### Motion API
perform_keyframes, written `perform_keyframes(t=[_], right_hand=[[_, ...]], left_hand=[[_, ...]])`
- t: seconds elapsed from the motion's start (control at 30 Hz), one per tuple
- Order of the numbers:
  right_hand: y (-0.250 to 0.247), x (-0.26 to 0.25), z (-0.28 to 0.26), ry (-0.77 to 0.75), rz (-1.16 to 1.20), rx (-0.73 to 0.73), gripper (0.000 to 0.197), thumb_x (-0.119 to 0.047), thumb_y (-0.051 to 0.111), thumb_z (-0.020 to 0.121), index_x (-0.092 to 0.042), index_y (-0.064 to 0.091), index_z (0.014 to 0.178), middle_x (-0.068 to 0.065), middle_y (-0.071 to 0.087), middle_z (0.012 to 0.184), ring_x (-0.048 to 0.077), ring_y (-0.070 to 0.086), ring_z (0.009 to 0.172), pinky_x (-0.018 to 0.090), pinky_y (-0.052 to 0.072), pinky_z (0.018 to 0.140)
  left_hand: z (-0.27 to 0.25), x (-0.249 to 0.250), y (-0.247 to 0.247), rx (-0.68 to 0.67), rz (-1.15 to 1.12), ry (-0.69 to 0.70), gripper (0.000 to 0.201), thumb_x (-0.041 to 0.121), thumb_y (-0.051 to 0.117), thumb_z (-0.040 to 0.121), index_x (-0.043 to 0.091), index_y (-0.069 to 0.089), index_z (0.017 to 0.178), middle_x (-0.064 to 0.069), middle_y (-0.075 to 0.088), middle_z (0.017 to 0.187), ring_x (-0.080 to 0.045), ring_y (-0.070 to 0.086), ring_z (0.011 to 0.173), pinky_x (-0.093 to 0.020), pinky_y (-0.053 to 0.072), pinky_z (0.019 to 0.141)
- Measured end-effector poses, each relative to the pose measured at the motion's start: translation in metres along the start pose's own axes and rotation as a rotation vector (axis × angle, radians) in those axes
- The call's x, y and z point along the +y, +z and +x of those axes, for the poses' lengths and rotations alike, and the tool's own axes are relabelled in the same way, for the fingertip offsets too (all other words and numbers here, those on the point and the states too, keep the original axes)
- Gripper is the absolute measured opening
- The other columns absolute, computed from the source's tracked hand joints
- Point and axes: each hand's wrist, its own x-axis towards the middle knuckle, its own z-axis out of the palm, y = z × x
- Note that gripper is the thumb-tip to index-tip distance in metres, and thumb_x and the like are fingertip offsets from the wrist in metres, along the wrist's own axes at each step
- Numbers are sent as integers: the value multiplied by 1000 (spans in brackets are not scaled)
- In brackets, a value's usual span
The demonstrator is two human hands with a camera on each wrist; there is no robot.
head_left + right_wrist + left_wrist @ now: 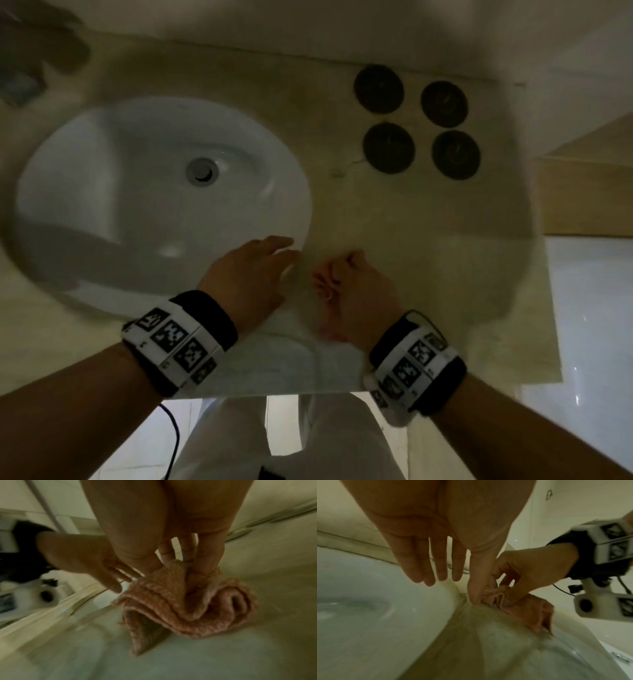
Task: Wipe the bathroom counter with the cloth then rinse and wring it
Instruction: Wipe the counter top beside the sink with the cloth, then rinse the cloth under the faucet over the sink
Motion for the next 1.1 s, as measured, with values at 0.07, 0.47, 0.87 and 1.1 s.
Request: perform_keyframes(t=[0.07,0.47,0.87,1.1], right_hand=[[15,-36,-1,-75,14,-17,44,-29,87,59,-10,65,92,14,61,97,28,62,58,30,49,49],[-6,-176,92,-207,361,21,21,-19,61,79,-19,63,99,3,61,92,21,59,79,33,50,71],[-54,-245,183,-379,411,-176,17,-16,71,81,-30,67,89,-9,72,86,6,69,77,28,58,71],[-95,-277,268,-289,390,184,21,-43,71,79,-23,64,79,-2,71,79,18,68,74,40,58,75]], left_hand=[[-12,-24,-6,13,-41,12,65,31,63,88,34,35,147,11,25,159,-17,32,142,-32,32,111],[-59,-144,-43,190,-321,-44,76,49,57,89,39,18,152,8,51,138,-12,58,112,-28,49,93],[-55,-214,-76,622,-933,-250,31,17,79,77,32,52,80,15,64,76,0,59,68,-7,42,63],[-38,-215,-92,669,-1185,-336,23,3,75,76,-2,55,86,14,59,73,9,54,56,-5,43,56]])
